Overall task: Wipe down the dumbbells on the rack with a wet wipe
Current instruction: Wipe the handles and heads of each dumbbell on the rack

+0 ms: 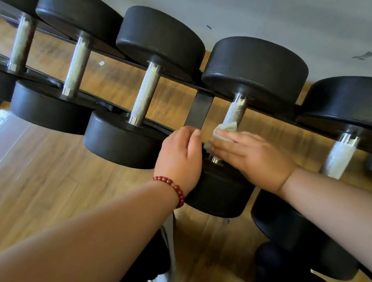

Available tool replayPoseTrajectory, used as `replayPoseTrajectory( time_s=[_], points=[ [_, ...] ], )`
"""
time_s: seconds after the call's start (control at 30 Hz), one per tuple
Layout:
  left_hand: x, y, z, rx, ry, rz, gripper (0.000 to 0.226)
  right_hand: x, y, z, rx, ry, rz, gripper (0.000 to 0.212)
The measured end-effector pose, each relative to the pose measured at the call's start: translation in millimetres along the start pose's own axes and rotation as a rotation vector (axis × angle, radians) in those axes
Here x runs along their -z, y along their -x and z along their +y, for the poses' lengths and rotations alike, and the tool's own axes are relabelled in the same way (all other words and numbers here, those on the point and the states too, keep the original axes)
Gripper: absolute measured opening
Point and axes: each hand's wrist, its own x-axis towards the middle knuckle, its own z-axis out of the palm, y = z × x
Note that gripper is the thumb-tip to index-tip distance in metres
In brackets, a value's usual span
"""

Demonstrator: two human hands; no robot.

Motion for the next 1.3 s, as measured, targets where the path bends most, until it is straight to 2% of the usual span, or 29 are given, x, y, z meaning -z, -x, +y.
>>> replayPoseTrajectory(
  time_s=[0.1, 0.23, 0.4, 0.47, 0.57, 0.67, 0.73, 0.8, 0.87, 0.9, 1.03, 1.1, 1.2, 1.27, 1.3],
  points=[
    [-0.9, 14.6, -11.8, -0.111, -0.094, -0.038, 0.035, 11.7, -6.3, 21.3, 0.085, 0.048, -0.001, 0.041],
    [1.4, 15.1, -17.2, -0.074, -0.060, -0.024, 0.037, 3.7, -7.0, 19.3, -0.081, 0.079, 0.105, 0.042],
    [3.7, 23.7, -24.2, -0.018, -0.020, -0.052, 0.056, 10.4, -2.2, 12.3, 0.139, 0.033, -0.047, 0.040],
    [3.0, 25.6, -28.3, 0.038, 0.022, -0.047, 0.061, 14.3, -9.1, 24.3, 0.065, 0.055, 0.010, 0.041],
    [1.8, 24.8, -32.1, 0.016, 0.022, -0.039, 0.055, 4.4, -9.1, 17.5, -0.036, 0.092, 0.075, 0.045],
    [0.3, 22.9, -33.1, -0.009, 0.012, -0.039, 0.053, 2.1, 1.4, 4.1, 0.121, -0.010, -0.041, 0.051],
    [-0.1, 23.8, -33.4, -0.015, 0.018, -0.031, 0.056, 12.0, -2.3, 14.3, 0.216, 0.006, -0.099, 0.047],
    [-0.1, 23.4, -33.5, -0.015, 0.039, -0.033, 0.053, 18.3, -10.2, 28.3, 0.133, 0.048, -0.014, 0.041],
    [0.0, 23.2, -33.9, -0.008, 0.046, -0.042, 0.045, 15.9, -12.4, 26.8, -0.057, 0.082, 0.080, 0.046],
    [-0.1, 23.0, -34.6, -0.009, 0.045, -0.041, 0.043, 10.4, -10.1, 21.0, -0.078, 0.110, 0.101, 0.050],
    [-0.8, 23.5, -35.2, -0.032, 0.043, -0.030, 0.049, 8.3, 3.2, 6.0, 0.148, 0.032, -0.035, 0.040],
    [-0.7, 22.7, -36.3, -0.024, 0.054, -0.033, 0.043, 14.5, -0.1, 22.2, 0.110, 0.066, -0.013, 0.039],
    [-0.4, 22.9, -36.7, -0.023, 0.063, -0.034, 0.043, 15.7, -9.4, 29.4, -0.133, 0.121, 0.102, 0.049],
    [-1.0, 23.0, -36.2, -0.022, 0.066, -0.038, 0.048, 5.1, -5.4, 18.7, -0.047, 0.161, 0.064, 0.050],
    [-0.9, 23.3, -36.1, -0.024, 0.068, -0.035, 0.049, 2.3, -1.2, 13.6, 0.028, 0.101, 0.015, 0.047]
  ],
)
